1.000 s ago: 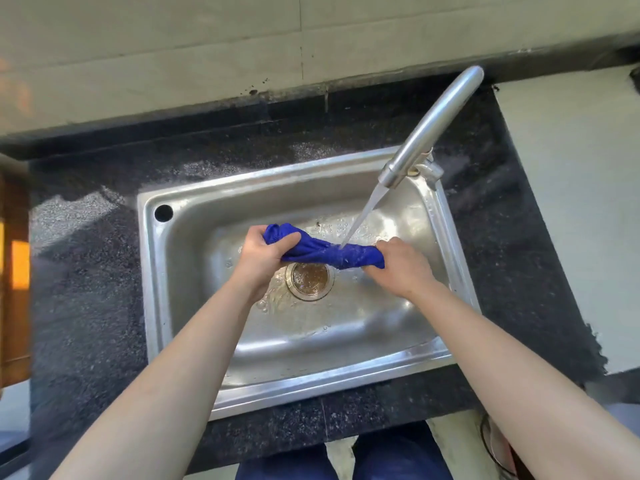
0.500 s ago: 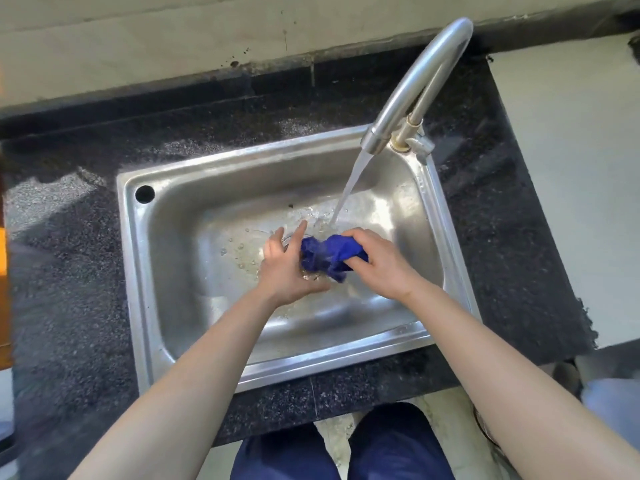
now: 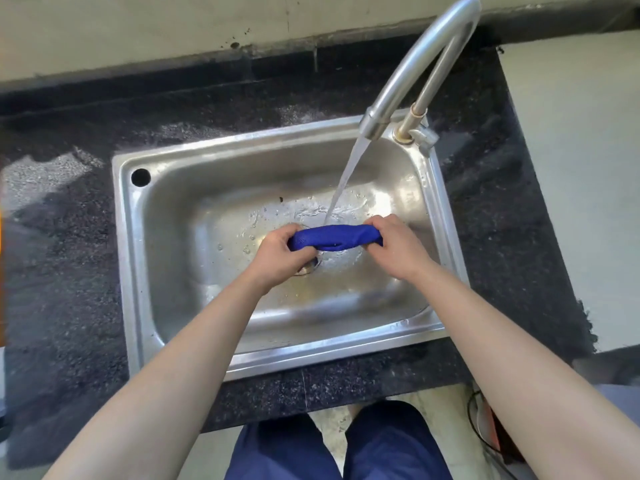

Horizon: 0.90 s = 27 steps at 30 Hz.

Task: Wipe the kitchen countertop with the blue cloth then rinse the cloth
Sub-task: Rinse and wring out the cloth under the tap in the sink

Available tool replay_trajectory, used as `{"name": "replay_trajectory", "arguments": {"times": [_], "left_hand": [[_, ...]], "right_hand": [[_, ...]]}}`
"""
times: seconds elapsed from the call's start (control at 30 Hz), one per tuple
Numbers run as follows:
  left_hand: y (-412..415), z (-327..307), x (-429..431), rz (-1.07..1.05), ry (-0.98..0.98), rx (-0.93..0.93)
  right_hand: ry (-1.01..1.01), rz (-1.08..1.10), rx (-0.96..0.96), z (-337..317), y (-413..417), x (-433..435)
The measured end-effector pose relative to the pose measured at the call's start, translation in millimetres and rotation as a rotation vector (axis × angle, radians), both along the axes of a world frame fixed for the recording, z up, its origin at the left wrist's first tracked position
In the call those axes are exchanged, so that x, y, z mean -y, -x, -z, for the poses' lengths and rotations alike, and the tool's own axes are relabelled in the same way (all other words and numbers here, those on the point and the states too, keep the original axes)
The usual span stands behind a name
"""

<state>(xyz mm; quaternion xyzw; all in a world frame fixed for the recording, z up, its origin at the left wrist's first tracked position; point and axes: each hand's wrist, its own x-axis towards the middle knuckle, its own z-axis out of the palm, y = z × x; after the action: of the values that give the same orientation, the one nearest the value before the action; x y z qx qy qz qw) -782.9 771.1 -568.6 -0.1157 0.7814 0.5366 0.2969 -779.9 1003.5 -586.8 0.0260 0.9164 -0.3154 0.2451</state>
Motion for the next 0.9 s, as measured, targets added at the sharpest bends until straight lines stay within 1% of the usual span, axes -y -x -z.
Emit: {"name": "replay_trajectory", "arguments": {"times": [0.07,0.17,0.23,0.3,0.4,0.6,0.7,0.77,0.83,0.9], "left_hand": [[3,-8,11,-0.060,-0.029,0.018],[6,-25,22,-0.198,-0.092,0.020],[8,-40,26,-0.290,-0.158,0.030],[8,-60,29,-0.320,-0.183,0.022],[8,-90,33,-0.243,-0.188,-0.003],[10,-143,38,0.026,-0.234,-0.054],[11,-157,39,0.059,-0.295,-0.026],[11,-154,39,-0.006,-0.288,0.007],[9,-145,38,-0.133,-0.223,0.029],[4,-130,37,-0.254,-0.181,0.093]], "right_hand": [[0.068,-0.009,0.071,2,4,14],[0.246,0.124,0.180,-3,3,34],[0.253,0.137,0.167,-15,-2,45],[0.253,0.120,0.120,-28,-7,52],[0.266,0.130,0.119,-48,-14,58],[0.374,0.025,0.131,-73,-15,73],[0.394,0.008,0.085,-71,-15,78],[0.403,0.094,0.066,-76,-17,75],[0.446,0.253,0.163,-85,-22,65],[0.467,0.403,0.243,-90,-29,52]]}}
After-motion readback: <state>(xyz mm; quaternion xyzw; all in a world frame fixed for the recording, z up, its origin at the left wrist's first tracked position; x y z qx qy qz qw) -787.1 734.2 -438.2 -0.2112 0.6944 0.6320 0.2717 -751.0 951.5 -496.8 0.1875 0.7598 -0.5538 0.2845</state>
